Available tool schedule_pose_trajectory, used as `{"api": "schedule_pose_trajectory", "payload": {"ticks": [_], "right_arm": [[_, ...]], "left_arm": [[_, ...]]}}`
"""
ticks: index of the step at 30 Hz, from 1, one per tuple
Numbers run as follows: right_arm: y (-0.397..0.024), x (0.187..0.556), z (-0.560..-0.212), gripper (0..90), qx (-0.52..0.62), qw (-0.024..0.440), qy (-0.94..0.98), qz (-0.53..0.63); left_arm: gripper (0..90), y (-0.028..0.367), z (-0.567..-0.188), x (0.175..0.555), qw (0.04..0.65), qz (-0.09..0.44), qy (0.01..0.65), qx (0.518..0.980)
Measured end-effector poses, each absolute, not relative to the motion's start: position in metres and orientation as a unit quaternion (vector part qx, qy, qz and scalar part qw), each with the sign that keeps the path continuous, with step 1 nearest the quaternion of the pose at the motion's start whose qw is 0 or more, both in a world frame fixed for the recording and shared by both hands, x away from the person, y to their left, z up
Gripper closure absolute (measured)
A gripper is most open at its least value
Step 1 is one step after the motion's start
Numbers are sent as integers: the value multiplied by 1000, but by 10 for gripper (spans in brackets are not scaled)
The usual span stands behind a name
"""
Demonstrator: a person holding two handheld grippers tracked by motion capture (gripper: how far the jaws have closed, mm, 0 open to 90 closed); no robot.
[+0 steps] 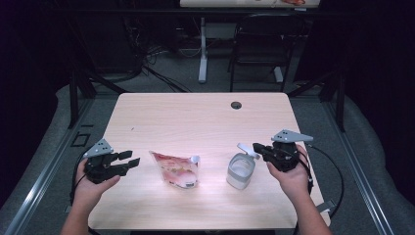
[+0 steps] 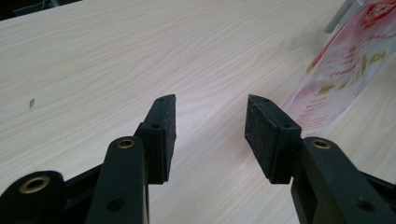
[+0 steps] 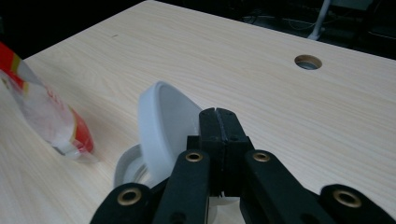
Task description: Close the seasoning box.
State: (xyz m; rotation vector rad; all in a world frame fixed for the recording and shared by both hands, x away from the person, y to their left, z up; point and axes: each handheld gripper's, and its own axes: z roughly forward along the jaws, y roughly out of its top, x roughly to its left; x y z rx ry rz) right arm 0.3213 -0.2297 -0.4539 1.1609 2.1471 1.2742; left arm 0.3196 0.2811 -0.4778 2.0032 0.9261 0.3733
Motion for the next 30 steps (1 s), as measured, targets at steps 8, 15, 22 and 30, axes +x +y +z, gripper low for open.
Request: {"api": "schedule_pose_trajectory", "payload": {"ticks": [8, 15, 22, 30], "right_arm": [[-225, 308, -458, 900, 401, 198, 771, 453], [-231, 299, -464, 900, 410, 204, 767, 449], [-241, 292, -477, 900, 430, 203, 756, 449], [-250, 285, -494, 900, 453, 196, 742, 453]], "left_arm": [[535, 281, -477, 319, 436, 150, 372, 805], [532, 281, -478, 320, 437, 150, 372, 805], [531, 280, -479, 320, 434, 150, 374, 806], [530, 280, -480, 320, 433, 150, 374, 806]]}}
